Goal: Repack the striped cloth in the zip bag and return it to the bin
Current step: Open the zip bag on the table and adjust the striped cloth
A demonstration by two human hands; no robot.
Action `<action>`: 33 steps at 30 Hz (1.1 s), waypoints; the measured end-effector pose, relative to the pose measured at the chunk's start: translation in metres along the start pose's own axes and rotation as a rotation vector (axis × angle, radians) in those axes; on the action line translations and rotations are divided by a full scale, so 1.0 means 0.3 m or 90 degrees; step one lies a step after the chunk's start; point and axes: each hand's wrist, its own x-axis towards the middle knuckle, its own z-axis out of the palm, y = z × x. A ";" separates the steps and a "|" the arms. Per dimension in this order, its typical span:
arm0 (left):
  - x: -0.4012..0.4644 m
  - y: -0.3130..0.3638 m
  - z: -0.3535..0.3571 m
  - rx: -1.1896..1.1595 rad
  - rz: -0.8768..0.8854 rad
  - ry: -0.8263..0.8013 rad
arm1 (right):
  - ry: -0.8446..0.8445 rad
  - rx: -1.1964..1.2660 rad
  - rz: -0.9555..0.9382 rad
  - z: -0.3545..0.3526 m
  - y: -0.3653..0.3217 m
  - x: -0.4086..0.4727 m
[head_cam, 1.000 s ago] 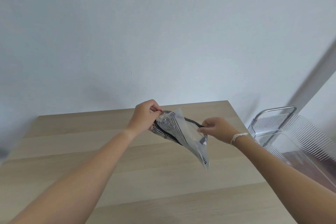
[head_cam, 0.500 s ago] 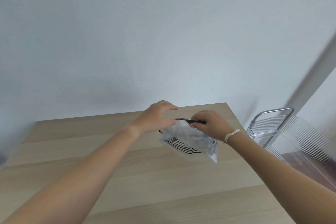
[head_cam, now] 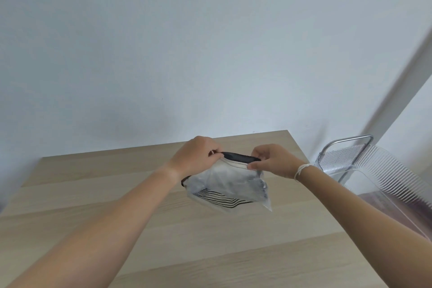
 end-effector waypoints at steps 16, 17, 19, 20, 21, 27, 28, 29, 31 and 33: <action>-0.009 -0.056 -0.034 -0.037 -0.071 0.089 | 0.125 0.030 -0.047 -0.006 -0.030 -0.051; -0.009 -0.049 -0.034 -0.038 -0.068 0.084 | 0.133 0.052 -0.061 0.003 -0.027 -0.049; -0.003 -0.020 -0.031 -0.056 -0.048 0.043 | 0.164 0.059 -0.098 0.023 -0.035 -0.042; 0.001 -0.003 -0.028 -0.062 -0.030 0.014 | 0.177 0.039 -0.119 0.032 -0.043 -0.037; 0.006 0.012 -0.024 -0.058 -0.010 -0.006 | 0.186 0.012 -0.139 0.039 -0.052 -0.032; 0.010 0.040 -0.011 -0.044 0.029 0.013 | 0.183 -0.013 -0.150 0.027 -0.064 -0.033; 0.009 0.041 -0.010 -0.042 0.034 0.026 | 0.150 0.015 -0.136 0.020 -0.059 -0.036; 0.008 0.041 -0.009 -0.041 0.036 0.037 | 0.109 0.043 -0.123 0.014 -0.053 -0.041; 0.006 0.038 -0.010 -0.042 0.038 0.043 | 0.022 0.079 -0.105 0.005 -0.040 -0.051; 0.003 0.031 -0.011 -0.046 0.038 0.029 | -0.022 0.096 -0.087 0.007 -0.023 -0.056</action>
